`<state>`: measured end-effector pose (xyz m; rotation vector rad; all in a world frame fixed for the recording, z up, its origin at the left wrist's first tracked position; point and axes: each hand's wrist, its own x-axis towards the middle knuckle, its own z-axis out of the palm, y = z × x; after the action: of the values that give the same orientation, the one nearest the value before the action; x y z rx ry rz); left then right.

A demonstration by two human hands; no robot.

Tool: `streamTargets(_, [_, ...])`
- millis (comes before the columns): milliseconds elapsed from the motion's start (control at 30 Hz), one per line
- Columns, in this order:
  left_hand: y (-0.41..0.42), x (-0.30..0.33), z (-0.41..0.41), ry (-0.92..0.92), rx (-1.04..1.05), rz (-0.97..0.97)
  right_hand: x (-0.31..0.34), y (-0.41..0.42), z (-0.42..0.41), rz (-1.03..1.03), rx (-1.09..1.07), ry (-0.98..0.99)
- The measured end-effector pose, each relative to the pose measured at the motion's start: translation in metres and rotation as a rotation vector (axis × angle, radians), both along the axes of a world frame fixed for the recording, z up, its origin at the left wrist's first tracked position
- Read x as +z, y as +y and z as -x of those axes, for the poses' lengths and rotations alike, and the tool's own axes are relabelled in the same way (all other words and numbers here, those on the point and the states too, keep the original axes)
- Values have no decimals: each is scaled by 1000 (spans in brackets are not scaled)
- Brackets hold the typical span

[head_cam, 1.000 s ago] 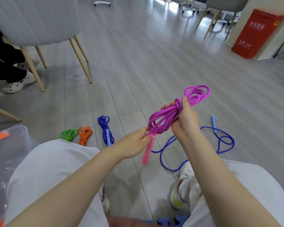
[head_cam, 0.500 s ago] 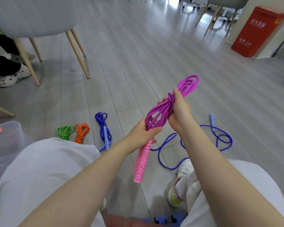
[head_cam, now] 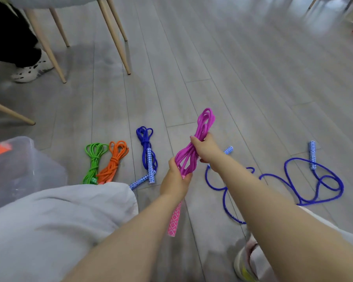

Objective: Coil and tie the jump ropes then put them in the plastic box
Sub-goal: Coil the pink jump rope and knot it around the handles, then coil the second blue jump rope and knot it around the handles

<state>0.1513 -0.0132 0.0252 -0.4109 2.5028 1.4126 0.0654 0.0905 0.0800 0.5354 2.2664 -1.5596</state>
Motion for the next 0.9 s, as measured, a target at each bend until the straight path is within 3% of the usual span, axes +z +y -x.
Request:
streamTargets(267, [-50,-68,68,-60,265,-44,-59,-68,64,232,80,-69])
streamTargets(467, [-103,-117,91,-133,395,89,-103,-124,77,304,262,-130])
streamTargets(667, [-141,-156,101,-167,504,142,-138,-173,83,236,486,-153])
streamTargets(900, [-153,-179,96,-270,555,198,-161,-169,82,-71,785,-106])
